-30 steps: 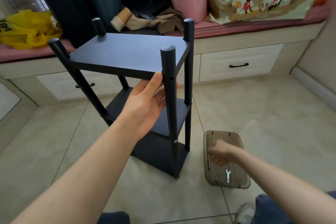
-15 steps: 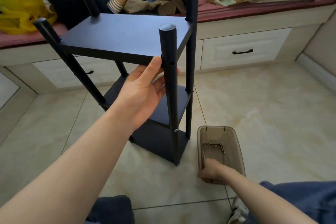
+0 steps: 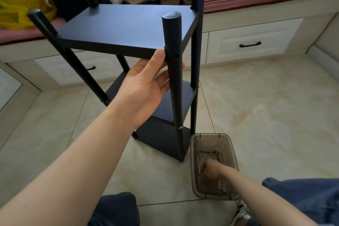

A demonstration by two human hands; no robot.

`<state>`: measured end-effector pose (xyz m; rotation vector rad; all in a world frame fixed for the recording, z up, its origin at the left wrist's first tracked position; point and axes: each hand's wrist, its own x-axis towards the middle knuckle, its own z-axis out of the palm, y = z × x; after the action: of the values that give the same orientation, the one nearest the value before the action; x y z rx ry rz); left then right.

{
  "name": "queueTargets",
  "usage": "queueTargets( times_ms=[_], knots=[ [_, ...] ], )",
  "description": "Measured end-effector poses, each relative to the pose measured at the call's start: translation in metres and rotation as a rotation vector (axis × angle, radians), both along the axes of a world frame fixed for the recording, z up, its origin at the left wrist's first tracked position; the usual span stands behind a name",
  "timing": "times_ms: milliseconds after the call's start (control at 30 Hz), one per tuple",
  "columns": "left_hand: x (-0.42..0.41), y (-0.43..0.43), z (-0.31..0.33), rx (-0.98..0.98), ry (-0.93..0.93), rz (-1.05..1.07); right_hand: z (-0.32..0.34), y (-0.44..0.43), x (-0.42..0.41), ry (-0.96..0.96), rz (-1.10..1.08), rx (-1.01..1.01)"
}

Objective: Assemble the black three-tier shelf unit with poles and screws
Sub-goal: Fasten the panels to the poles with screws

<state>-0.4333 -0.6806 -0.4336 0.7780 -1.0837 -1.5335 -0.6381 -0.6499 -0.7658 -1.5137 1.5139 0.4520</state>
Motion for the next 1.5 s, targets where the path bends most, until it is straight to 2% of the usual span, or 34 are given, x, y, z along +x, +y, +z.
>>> queueTargets(
  times_ms=[467, 933, 1033, 1233, 1500],
  knots=[
    [-0.003, 0.000, -0.001, 0.033, 0.059, -0.003, -0.049, 0.008, 0.018, -0.047, -0.044, -0.082],
    [-0.001, -0.001, -0.003, 0.031, 0.065, -0.032, -0.050, 0.006, 0.018, 0.178, 0.300, -0.225],
    [0.000, -0.002, -0.003, 0.031, 0.067, -0.035, -0.047, 0.005, 0.016, 0.193, 0.310, -0.240],
    [0.002, -0.003, -0.004, 0.017, 0.073, -0.061, -0.022, -0.008, 0.019, 0.265, 0.348, -0.238],
    [0.003, 0.000, -0.001, 0.026, 0.093, -0.070, 0.069, -0.056, 0.030, 0.217, 0.432, -0.349]
  ],
)
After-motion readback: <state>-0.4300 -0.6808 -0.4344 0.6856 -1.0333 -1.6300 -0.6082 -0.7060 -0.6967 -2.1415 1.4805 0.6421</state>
